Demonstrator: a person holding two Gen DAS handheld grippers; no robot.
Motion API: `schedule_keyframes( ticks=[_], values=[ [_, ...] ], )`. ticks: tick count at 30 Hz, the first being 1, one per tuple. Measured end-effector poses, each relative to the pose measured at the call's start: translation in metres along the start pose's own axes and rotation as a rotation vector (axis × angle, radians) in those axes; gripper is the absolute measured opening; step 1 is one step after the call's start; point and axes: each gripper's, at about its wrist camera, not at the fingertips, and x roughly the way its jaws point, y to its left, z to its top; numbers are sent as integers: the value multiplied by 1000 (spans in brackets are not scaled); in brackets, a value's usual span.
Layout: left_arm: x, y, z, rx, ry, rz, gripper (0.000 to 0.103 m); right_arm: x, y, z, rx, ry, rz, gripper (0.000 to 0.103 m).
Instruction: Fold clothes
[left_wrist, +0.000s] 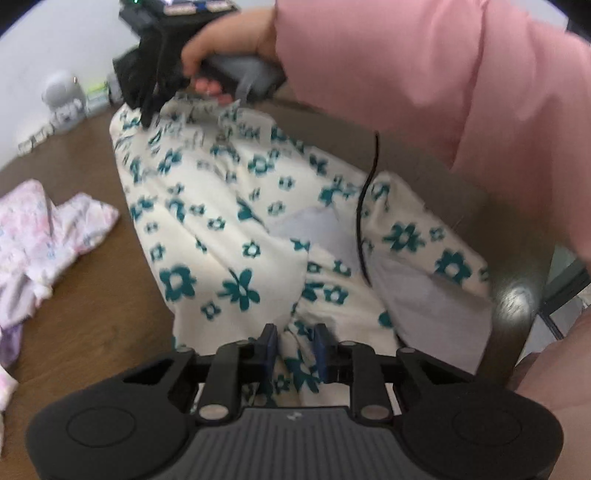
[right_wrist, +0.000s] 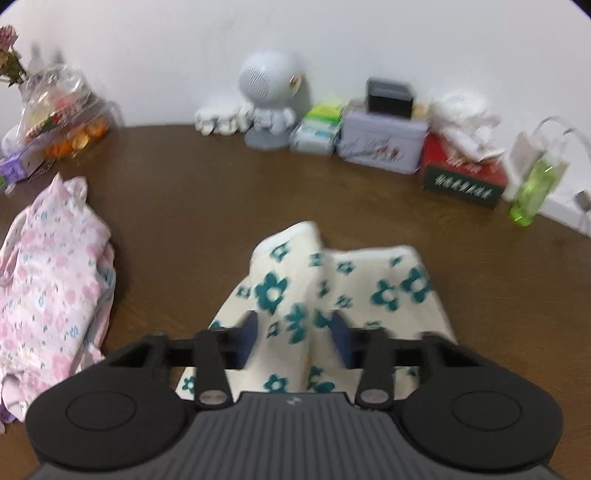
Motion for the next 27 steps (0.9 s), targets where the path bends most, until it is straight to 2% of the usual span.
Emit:
schedule_keyframes(
  ticks=[5,9,11,14,15,17,20,24,27],
  values=[
    [-1,1,-5,-21,-8,7,20,0,-32,4,91,1,5,3],
    [-2,2,-8,-39,-15,12,21,7,-43,-5,91,3,1,3],
    [-3,6,-7,-57,-15,6,22,1,-44,-7,95,-19,13,8],
    [-11,11,-3,-69,-63,2,24,-23,-43,-9,113,-59,32,26],
    [-16,11,-1,-63,-86,1,24,-34,-39,-12,86,-61,36,30],
    [-21,10,2,-47,-120,-4,24,-55,-27,-19,17,-48,64,30],
    [-14,7,6,-37,-106,-6,22,-75,-3,-41,-99,17,102,31],
    [3,5,2,-56,-40,-8,24,-69,28,-80,-302,108,85,29],
    [4,7,-1,-72,-43,-4,25,-65,35,-98,-386,142,19,29]
  ],
)
